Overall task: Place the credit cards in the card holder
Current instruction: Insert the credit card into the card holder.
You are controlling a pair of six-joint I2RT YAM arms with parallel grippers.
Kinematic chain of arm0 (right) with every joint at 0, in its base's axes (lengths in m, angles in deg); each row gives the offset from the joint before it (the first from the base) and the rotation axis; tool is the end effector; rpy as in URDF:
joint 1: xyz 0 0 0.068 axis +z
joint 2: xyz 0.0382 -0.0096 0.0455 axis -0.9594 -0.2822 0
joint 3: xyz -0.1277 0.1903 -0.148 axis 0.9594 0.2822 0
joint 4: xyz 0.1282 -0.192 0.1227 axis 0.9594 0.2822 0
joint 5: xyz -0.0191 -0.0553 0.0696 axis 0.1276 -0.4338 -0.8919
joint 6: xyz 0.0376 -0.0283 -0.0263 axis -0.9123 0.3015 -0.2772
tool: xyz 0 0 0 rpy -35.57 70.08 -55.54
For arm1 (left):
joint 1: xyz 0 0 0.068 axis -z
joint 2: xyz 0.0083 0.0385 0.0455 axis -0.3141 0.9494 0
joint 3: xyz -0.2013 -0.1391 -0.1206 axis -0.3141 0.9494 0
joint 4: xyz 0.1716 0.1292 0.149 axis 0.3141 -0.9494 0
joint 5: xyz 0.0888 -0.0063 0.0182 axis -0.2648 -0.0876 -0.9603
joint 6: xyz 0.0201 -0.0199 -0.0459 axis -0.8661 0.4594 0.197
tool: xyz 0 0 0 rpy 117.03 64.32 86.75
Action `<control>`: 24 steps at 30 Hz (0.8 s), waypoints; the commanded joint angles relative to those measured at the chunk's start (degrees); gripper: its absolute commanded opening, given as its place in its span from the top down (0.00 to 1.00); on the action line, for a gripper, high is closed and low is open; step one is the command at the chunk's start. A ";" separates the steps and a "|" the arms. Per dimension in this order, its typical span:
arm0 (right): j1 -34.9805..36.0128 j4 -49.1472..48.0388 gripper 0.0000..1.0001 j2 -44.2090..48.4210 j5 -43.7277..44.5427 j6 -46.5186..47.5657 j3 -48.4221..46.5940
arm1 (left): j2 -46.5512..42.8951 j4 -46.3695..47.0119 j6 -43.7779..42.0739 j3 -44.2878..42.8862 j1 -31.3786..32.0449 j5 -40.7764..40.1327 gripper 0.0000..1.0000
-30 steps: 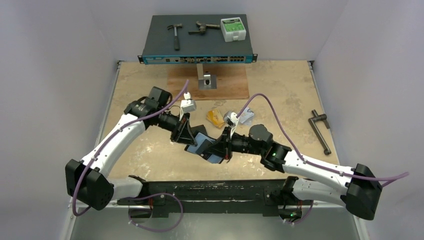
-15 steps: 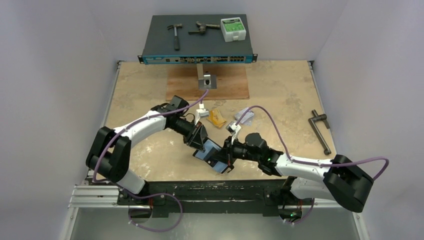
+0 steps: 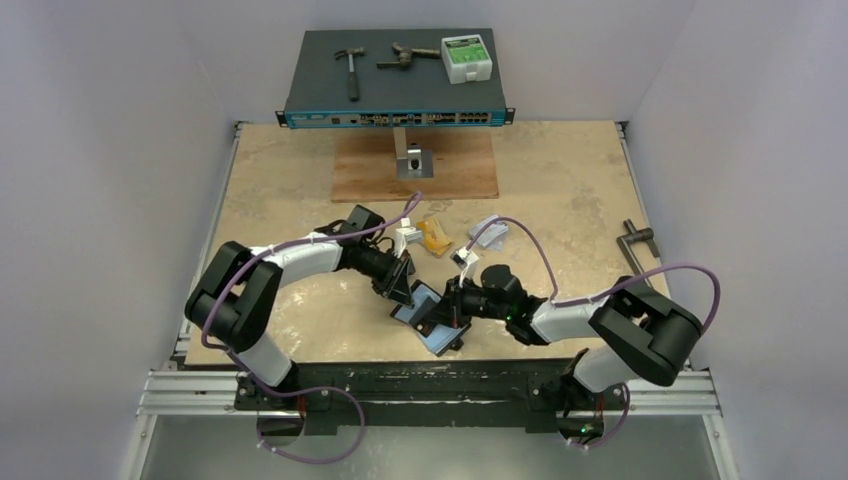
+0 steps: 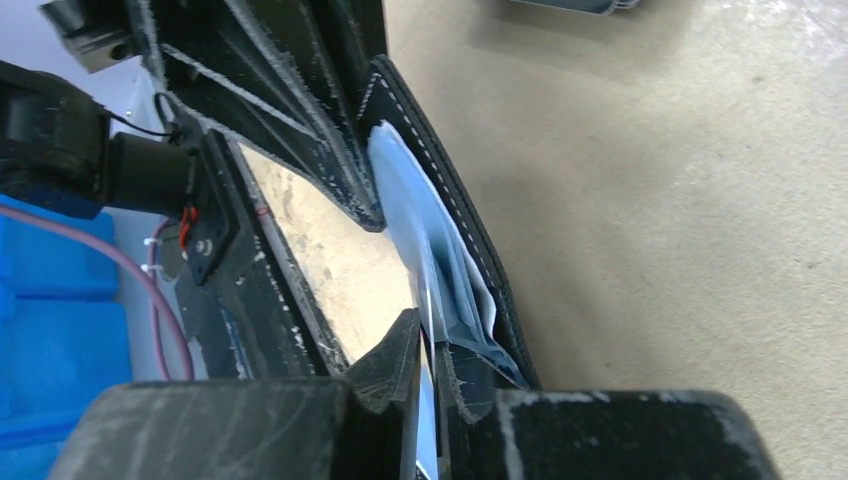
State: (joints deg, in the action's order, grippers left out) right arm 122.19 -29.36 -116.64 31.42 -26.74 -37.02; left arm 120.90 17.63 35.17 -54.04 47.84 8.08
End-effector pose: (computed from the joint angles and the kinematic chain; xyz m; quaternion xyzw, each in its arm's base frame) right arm 0.1523 0.1917 0.1381 -0.1838 0.8072 0.4768 0.2954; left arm 0.2414 -0.1695 0.1616 0.3122 0.8217 -0.4715 0.0711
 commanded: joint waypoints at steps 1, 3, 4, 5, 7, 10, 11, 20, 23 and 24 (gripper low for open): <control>-1.61 -1.98 0.86 -2.70 -1.27 -0.56 -0.71 | 0.21 5.75 4.04 0.64 0.98 -2.96 0.94; -2.17 0.72 0.77 -3.07 -0.70 -0.12 -1.18 | 0.58 5.64 5.06 0.90 0.96 -5.07 0.95; -2.25 2.34 0.74 -2.88 -0.02 0.31 -1.37 | 0.49 5.80 5.70 1.21 1.00 -5.84 0.95; -2.34 4.17 0.70 -2.48 0.71 0.68 -1.63 | 0.29 6.21 6.43 1.68 1.08 -6.44 0.95; -2.45 8.00 0.64 -1.20 2.07 1.50 -2.40 | 0.16 6.25 7.32 2.00 1.06 -7.55 0.96; -2.43 14.60 0.58 1.52 4.44 3.18 -4.18 | 0.71 5.83 8.53 1.79 1.14 -9.05 0.96; -2.50 16.75 0.57 2.31 5.13 3.88 -4.83 | 1.17 5.47 8.88 1.39 1.26 -9.22 0.96; -2.52 30.00 0.42 1.97 9.61 8.44 -10.84 | 2.74 4.84 9.47 0.63 2.02 -10.10 0.96; -2.52 32.07 0.43 1.29 10.28 9.21 -12.04 | 2.73 4.76 9.59 0.61 2.02 -10.50 0.97; -2.57 32.59 0.44 1.37 10.73 9.24 -12.23 | 2.71 4.68 9.58 0.61 2.05 -10.53 0.97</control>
State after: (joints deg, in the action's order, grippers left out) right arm 120.04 -2.87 -115.04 38.59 -20.03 -47.03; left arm 123.72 21.81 44.29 -52.32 49.53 -1.67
